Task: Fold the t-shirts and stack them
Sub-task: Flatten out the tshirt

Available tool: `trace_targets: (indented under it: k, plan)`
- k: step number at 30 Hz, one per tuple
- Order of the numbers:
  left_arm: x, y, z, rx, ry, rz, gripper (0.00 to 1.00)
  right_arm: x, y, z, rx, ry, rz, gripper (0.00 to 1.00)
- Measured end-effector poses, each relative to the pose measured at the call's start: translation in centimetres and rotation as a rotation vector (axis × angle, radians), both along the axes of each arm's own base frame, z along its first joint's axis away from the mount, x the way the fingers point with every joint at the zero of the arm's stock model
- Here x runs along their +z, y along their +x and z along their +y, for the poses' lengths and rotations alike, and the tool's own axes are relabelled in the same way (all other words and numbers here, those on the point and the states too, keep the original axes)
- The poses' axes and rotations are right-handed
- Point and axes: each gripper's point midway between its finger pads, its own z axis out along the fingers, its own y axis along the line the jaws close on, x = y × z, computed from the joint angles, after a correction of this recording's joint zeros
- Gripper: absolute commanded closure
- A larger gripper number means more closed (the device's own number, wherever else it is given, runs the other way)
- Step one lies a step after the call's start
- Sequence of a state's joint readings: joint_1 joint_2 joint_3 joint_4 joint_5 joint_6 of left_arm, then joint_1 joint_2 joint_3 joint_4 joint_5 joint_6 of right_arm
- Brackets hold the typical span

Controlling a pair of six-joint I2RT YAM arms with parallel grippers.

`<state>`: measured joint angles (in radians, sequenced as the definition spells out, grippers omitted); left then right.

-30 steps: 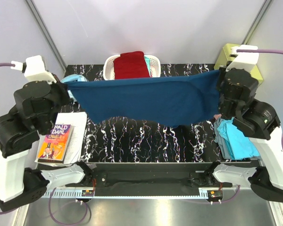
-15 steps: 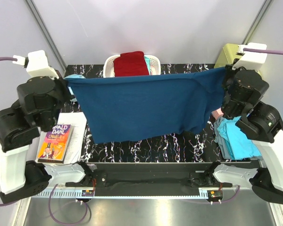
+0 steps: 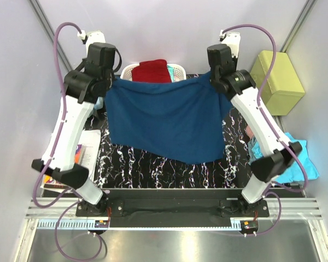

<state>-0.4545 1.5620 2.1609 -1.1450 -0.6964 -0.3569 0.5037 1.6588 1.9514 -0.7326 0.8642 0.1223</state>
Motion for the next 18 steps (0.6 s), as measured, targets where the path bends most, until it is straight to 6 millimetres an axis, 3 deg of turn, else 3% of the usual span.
trace_targets:
  k: [4, 9, 13, 18]
  plan:
    - [-1.1, 3.0, -0.5, -0.023, -0.065, 0.024, 1.0, -1.0, 3.1, -0.9, -0.016, 0.088, 0.021, 1.0]
    - [-0.8, 5.2, -0.6, -0.045, -0.124, 0.007, 1.0, 1.1, 4.8, -2.9, -0.046, 0.18, -0.041, 1.0]
    - [-0.4, 6.3, -0.9, -0.07, -0.167, -0.009, 1.0, 1.7, 6.0, -2.3, -0.03, 0.213, -0.065, 1.0]
    - [-0.7, 8.7, -0.1, -0.061, -0.227, -0.022, 1.0, 0.1, 8.3, -0.8, 0.004, 0.236, -0.043, 1.0]
